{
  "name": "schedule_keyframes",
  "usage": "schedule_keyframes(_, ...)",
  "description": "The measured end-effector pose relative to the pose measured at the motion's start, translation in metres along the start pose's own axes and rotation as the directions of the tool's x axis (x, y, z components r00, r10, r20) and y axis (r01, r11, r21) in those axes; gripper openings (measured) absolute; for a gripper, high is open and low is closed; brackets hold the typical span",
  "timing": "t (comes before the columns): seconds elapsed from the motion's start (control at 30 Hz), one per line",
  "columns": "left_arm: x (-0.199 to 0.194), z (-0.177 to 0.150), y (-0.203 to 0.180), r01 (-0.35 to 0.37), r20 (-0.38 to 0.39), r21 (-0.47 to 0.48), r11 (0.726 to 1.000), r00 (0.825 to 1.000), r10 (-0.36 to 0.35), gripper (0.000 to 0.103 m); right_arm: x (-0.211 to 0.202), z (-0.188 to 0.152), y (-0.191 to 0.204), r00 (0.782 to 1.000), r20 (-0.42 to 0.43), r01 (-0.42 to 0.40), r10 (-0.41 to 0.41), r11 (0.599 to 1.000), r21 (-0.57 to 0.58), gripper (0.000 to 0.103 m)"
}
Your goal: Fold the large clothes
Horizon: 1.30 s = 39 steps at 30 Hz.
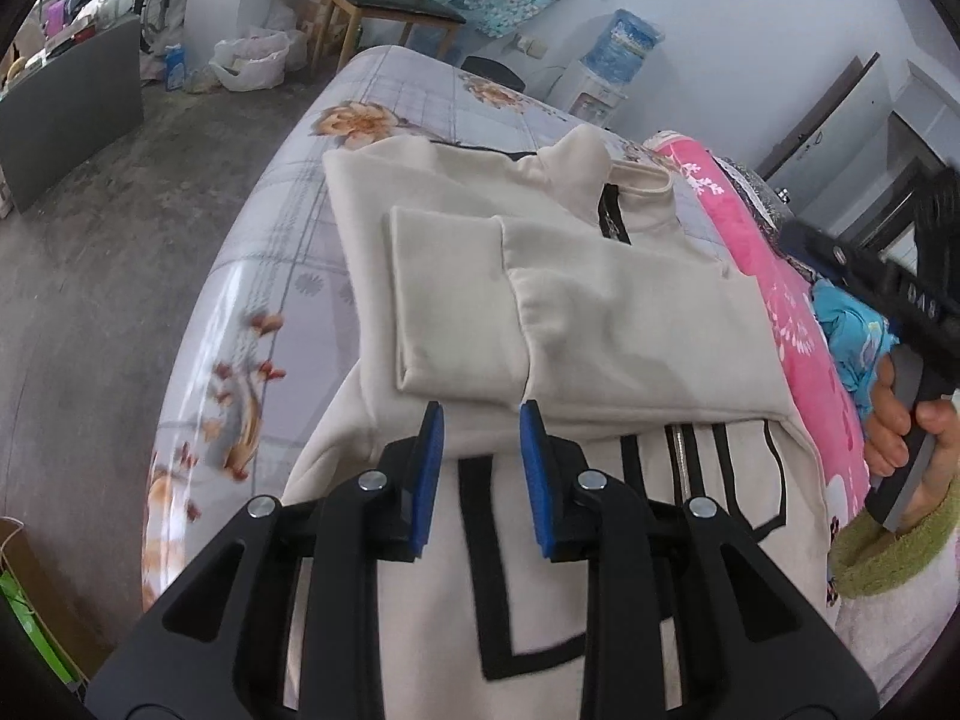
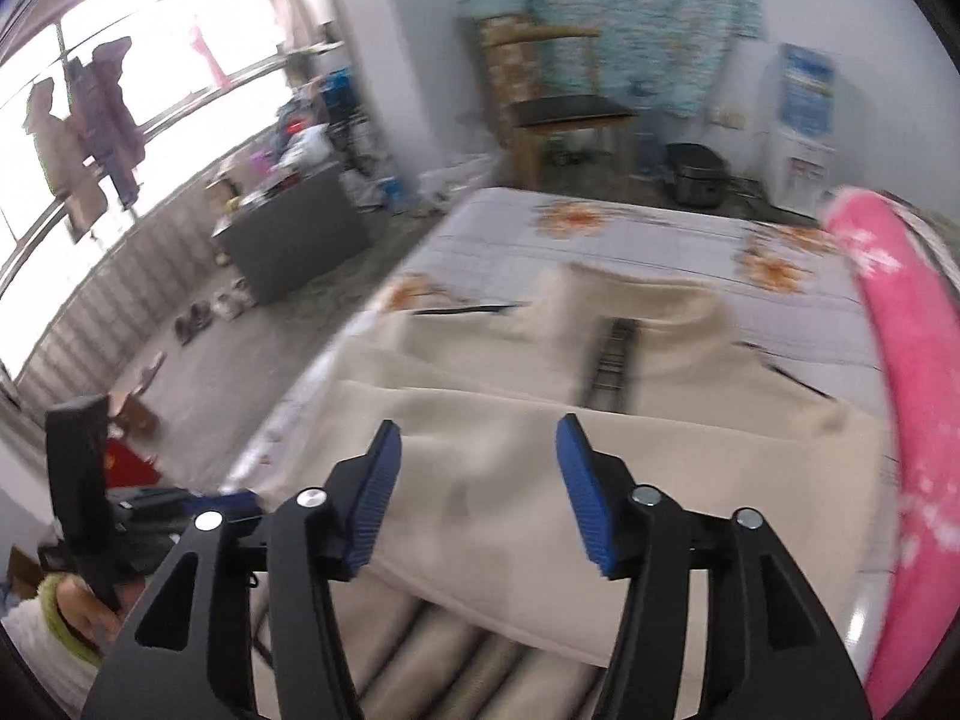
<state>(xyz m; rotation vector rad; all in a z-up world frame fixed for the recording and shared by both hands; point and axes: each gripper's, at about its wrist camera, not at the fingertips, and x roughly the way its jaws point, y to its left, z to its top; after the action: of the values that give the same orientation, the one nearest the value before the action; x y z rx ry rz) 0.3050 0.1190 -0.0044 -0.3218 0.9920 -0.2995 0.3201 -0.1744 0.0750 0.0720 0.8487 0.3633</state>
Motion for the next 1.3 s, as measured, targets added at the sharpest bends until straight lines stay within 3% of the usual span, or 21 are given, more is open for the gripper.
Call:
schedule_keyframes(0.13,0.017,0.018,0.0,-0.069,0.015,-0.019,0.997,0.998,0.069,0.032,-0.015,-0.006,-0.077,0.993,-0.01,0.115,-0.115,0.988,0.103,0.058)
schedule_keyframes(0.23,0.034,0.03,0.004,-0.122,0.005,-0.037,0.992,0.992,0.122,0.033,-0.012,-0.019,-0.137,0.979,-0.069,0.202,-0.191,0.957,0.207,0.058)
schedule_keyframes(0.37,0.055,0.036,0.003,-0.178,-0.012,-0.019,0.984,0.984,0.178,0.033,0.006,-0.042,-0.2,0.964,-0.164,0.253,-0.209,0.91,0.329,0.058)
schedule_keyframes(0.53,0.058,0.035,-0.004,-0.209,0.008,0.022,0.978,0.978,0.209,0.033,0.034,-0.059,-0.239,0.95,-0.238,0.282,-0.202,0.883,0.374,0.054)
schedule_keyframes(0.57,0.058,0.034,-0.005,-0.212,0.012,0.026,0.977,0.977,0.212,0.033,0.035,-0.061,-0.242,0.954,-0.224,0.272,-0.197,0.884,0.379,0.045)
schedule_keyframes(0.6,0.058,0.033,-0.005,-0.216,0.015,0.029,0.976,0.976,0.216,0.033,0.036,-0.06,-0.241,0.958,-0.217,0.261,-0.189,0.888,0.378,0.027)
schedule_keyframes(0.63,0.058,0.032,-0.006,-0.219,0.018,0.031,0.975,0.976,0.218,0.032,0.035,-0.059,-0.24,0.963,-0.208,0.239,-0.169,0.895,0.378,0.017)
schedule_keyframes(0.67,0.058,0.031,-0.006,-0.22,0.022,0.034,0.975,0.975,0.22,0.032,0.035,-0.059,-0.238,0.967,-0.199,0.227,-0.161,0.898,0.378,0.007)
schedule_keyframes(0.7,0.057,0.031,-0.008,-0.219,0.024,0.039,0.975,0.976,0.218,0.029,0.032,-0.058,-0.237,0.971,-0.181,0.215,-0.156,0.902,0.374,0.006)
schedule_keyframes(0.87,0.055,0.032,-0.017,-0.2,0.038,0.065,0.978,0.979,0.198,0.025,0.008,-0.047,-0.233,0.987,-0.06,0.159,-0.147,0.917,0.366,0.005)
schedule_keyframes(1.07,0.068,0.024,-0.019,-0.232,0.019,0.082,0.969,0.973,0.231,0.025,0.027,-0.065,-0.257,0.969,-0.15,0.24,-0.195,0.88,0.409,0.011)
schedule_keyframes(1.2,0.066,0.025,-0.015,-0.215,0.014,0.069,0.974,0.977,0.214,0.025,0.002,-0.063,-0.233,0.955,-0.138,0.289,-0.261,0.921,0.262,0.03)
schedule_keyframes(1.3,0.066,0.025,-0.014,-0.208,0.011,0.071,0.975,0.978,0.208,0.025,-0.022,-0.067,-0.194,0.971,-0.135,0.207,-0.2,0.977,0.042,0.045)
